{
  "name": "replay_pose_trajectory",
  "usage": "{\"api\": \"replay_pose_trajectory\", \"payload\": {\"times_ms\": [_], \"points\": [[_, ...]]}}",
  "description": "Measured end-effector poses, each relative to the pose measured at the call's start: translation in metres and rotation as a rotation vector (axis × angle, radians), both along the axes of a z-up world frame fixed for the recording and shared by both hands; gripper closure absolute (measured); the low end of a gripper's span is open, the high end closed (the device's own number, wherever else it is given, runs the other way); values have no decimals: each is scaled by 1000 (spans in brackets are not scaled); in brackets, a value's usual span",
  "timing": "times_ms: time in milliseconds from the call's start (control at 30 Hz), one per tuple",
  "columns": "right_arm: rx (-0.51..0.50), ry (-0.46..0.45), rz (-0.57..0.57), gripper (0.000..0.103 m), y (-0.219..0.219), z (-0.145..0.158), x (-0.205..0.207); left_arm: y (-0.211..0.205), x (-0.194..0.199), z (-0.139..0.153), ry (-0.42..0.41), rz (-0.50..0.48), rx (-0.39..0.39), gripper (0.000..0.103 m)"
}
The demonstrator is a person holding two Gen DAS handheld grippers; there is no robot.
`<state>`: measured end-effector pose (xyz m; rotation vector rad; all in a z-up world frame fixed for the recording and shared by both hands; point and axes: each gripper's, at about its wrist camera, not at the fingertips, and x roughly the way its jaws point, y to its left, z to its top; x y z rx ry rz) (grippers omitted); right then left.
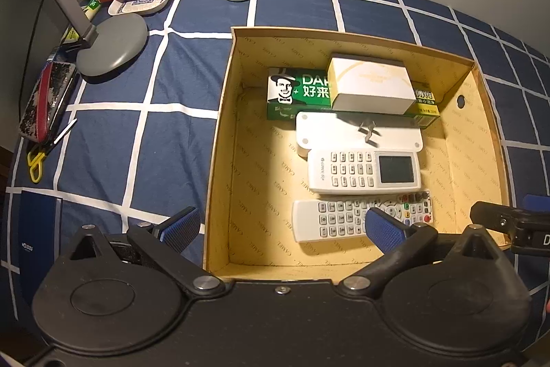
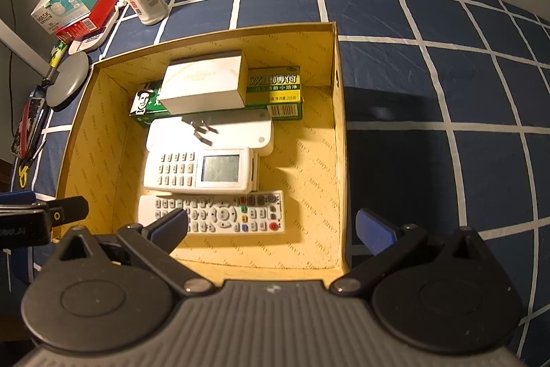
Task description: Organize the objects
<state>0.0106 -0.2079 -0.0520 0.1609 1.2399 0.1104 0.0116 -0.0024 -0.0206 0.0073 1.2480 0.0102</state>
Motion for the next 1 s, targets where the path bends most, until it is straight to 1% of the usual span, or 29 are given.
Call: {"api": "replay_pose_trajectory", "payload": {"times_ms": [167, 567, 1000], "points": [[3, 8, 3, 0, 0, -1, -6, -3, -5, -1, -3, -9, 21, 0], [3, 9, 9, 0, 0, 1, -11, -5, -11, 0, -4, -21, 17, 0], [1, 6, 2, 0, -2, 1, -11, -3, -10, 0, -3, -13, 18, 0]]}}
